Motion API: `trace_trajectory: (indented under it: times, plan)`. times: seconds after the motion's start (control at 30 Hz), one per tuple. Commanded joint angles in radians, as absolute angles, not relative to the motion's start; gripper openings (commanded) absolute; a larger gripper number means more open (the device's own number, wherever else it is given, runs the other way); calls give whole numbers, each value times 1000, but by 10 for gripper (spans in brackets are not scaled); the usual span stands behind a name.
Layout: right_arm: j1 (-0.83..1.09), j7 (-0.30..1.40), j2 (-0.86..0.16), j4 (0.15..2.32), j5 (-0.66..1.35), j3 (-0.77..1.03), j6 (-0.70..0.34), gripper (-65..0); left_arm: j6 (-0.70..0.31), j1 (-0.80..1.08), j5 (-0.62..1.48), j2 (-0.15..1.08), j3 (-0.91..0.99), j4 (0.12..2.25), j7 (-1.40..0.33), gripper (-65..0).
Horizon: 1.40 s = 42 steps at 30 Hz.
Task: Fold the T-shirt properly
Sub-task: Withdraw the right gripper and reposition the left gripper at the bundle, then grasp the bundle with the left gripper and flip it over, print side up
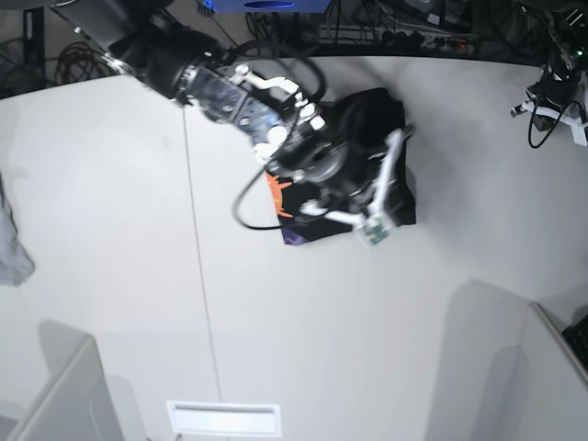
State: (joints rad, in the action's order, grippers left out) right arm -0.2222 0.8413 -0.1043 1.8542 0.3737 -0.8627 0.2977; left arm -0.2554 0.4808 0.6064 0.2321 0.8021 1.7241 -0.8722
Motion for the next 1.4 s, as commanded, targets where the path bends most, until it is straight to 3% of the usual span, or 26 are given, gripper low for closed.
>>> trace_trajectory:
  times: [0.0, 0.2, 0.4, 0.57, 0.7, 0.8, 0.87, 1.23, 1.37]
  plan:
    - [-222, 814, -97, 1888, 384, -837, 288, -650, -268, 487, 645, 242, 777, 1747, -857, -650]
    - [-104, 745, -191, 1894, 381, -699, 286, -650, -394, 504, 811, 242, 622, 1770, -857, -650]
    - [18, 679, -223, 1894, 381, -542, 282, -650, -398, 490, 908, 240, 535, 1874, -855, -650]
    - [67, 679, -254, 1896, 384, -515, 282, -650, -398, 460, 1049, 213, 524, 1877, -855, -634]
    - [105, 677, -263, 1896, 381, -507, 282, -650, -395, 435, 1072, 162, 519, 1848, -855, -262]
    - [120, 677, -278, 1896, 381, -512, 282, -650, -398, 407, 1070, 130, 519, 1808, -857, -71]
    - [134, 677, -282, 1896, 383, -509, 282, -650, -398, 383, 1069, 125, 495, 1771, -857, -7]
    - [196, 676, -283, 1952, 380, -486, 282, -650, -392, 269, 911, 116, 380, 1543, -857, -71]
    - [222, 676, -282, 1972, 383, -429, 282, -650, -392, 259, 842, 96, 380, 1521, -857, -161]
